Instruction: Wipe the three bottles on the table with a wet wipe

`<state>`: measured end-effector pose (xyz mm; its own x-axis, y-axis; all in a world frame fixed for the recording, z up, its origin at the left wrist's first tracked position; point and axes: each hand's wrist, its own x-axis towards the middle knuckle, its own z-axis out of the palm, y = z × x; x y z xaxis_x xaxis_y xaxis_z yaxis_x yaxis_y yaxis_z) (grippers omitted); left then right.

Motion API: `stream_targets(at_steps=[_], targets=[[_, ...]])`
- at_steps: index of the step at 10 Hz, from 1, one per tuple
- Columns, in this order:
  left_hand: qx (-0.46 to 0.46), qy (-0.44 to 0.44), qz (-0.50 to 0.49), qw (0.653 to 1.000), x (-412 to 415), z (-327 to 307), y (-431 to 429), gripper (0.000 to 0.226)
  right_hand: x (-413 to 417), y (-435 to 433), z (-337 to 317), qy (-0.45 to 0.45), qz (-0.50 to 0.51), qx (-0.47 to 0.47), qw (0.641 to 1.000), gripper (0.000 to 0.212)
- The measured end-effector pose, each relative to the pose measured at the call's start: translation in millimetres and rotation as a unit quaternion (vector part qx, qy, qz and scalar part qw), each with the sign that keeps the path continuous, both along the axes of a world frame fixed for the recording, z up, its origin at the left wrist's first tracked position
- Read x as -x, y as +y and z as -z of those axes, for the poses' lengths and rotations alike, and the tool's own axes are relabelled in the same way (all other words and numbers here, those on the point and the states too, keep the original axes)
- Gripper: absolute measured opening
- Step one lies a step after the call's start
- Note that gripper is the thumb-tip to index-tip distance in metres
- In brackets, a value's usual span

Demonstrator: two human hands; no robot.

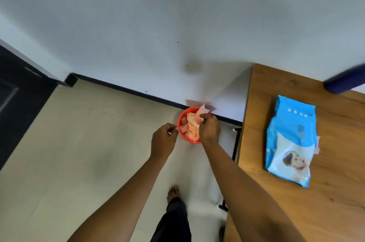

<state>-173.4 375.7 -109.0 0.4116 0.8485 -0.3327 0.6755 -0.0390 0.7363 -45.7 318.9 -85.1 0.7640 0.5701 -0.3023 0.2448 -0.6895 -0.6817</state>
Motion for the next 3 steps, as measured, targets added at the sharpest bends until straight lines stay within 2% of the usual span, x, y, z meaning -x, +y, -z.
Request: stream_targets(at_steps=[1,2,3], targets=[[0.022,-0.014,-0.006,1.0,-0.7,-14.7,-8.4,0.021,4.9,-24.6,-7.4,0.034,0.046,-0.01,0.998,0.024],[0.02,-0.04,0.002,0.999,-3.6,-45.0,-34.8,0.021,15.8,-82.6,-25.6,-0.016,-0.011,-0.028,0.999,0.021],[0.014,-0.086,0.02,0.996,-14.3,-71.2,-79.3,0.015,21.1,-138.6,-45.1,-0.029,-0.036,-0.09,0.995,0.019]])
